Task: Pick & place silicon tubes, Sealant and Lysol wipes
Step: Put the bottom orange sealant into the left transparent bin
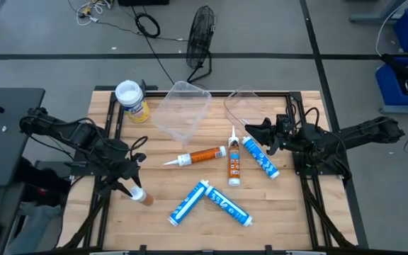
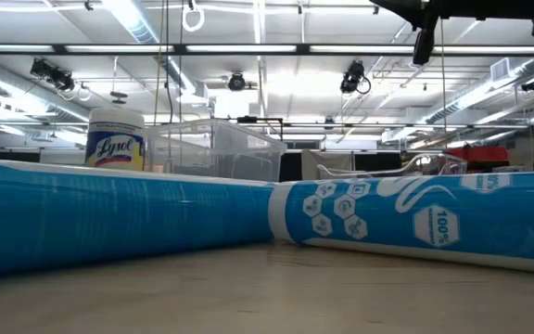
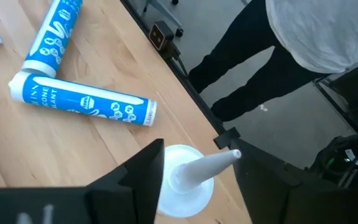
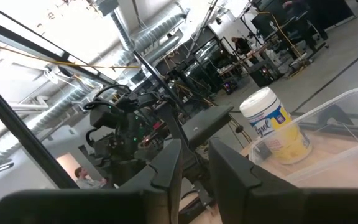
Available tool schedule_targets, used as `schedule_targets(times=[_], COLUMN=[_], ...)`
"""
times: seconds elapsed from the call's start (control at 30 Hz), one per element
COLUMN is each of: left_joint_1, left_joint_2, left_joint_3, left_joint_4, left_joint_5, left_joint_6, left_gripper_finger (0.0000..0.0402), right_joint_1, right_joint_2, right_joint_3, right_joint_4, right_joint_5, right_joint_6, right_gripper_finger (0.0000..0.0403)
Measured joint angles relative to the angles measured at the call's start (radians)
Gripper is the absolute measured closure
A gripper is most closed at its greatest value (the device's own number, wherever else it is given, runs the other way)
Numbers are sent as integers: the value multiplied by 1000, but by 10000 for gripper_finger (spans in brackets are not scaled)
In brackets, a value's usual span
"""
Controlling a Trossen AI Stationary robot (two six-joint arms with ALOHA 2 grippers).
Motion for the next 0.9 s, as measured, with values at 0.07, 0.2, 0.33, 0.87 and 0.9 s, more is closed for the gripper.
schedule_targets(times=[0.07, 0.2, 0.33, 0.87, 0.9], left_joint_1=[0, 0, 0, 0, 0], left_joint_2=[0, 0, 0, 0, 0], left_joint_3=[0, 0, 0, -1, -1], left_joint_4=[-8, -30, -48, -45, -40], left_joint_5=[11, 14, 22, 26, 28], left_joint_6=[1, 9, 16, 28, 27], left_gripper_finger=[234, 274, 316, 371, 371], right_joint_1=[0, 0, 0, 0, 0], right_joint_2=[0, 0, 0, 0, 0], right_joint_3=[0, 0, 0, 0, 0], right_joint_4=[0, 0, -2, -19, -21], right_joint_5=[0, 1, 1, 2, 2], right_joint_6=[0, 0, 0, 0, 0], right_gripper_finger=[318, 318, 318, 318, 318])
